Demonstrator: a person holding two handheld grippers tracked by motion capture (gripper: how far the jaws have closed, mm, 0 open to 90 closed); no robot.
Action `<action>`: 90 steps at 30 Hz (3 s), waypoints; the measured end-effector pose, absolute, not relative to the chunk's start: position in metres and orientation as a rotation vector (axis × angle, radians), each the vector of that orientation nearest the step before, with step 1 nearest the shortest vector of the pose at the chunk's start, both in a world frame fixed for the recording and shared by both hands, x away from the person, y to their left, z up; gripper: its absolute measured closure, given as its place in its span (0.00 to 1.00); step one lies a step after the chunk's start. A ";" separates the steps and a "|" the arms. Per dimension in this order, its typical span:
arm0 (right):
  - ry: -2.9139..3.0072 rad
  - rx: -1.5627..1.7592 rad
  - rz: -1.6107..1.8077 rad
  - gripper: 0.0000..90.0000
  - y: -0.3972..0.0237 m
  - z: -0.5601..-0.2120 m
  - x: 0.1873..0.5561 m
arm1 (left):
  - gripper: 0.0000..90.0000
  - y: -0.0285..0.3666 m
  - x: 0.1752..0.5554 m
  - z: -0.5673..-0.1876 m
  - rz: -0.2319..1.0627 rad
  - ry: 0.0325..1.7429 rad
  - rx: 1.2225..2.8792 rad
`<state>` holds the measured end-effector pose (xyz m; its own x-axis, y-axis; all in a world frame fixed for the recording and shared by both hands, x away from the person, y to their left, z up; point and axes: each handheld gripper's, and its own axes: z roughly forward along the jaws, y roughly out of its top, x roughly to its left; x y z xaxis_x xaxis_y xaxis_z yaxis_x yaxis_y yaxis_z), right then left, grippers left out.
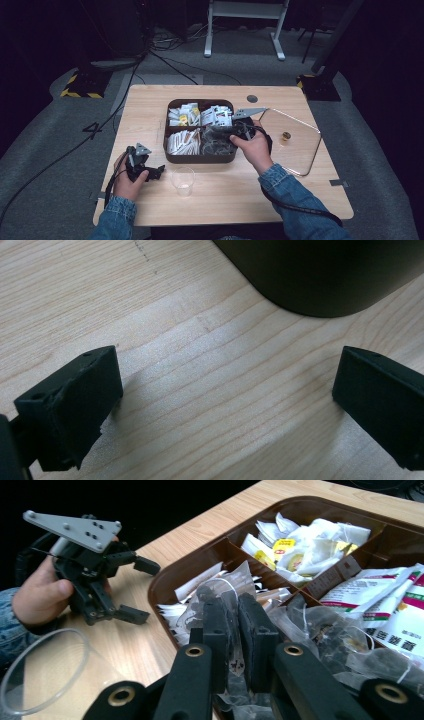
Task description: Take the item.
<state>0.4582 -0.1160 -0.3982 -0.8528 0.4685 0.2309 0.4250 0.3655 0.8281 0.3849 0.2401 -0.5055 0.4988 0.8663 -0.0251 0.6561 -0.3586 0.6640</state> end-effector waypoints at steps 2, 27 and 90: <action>2.558 0.829 1.543 0.92 -0.115 -0.396 0.456 | 0.00 0.240 0.385 -0.505 0.442 1.244 2.128; 2.628 0.599 1.622 0.92 -0.087 -0.371 0.410 | 0.00 0.240 0.385 -0.506 0.441 1.245 2.126; 2.709 0.536 1.492 0.58 -0.061 -0.397 0.380 | 0.00 0.240 0.388 -0.505 0.441 1.247 2.129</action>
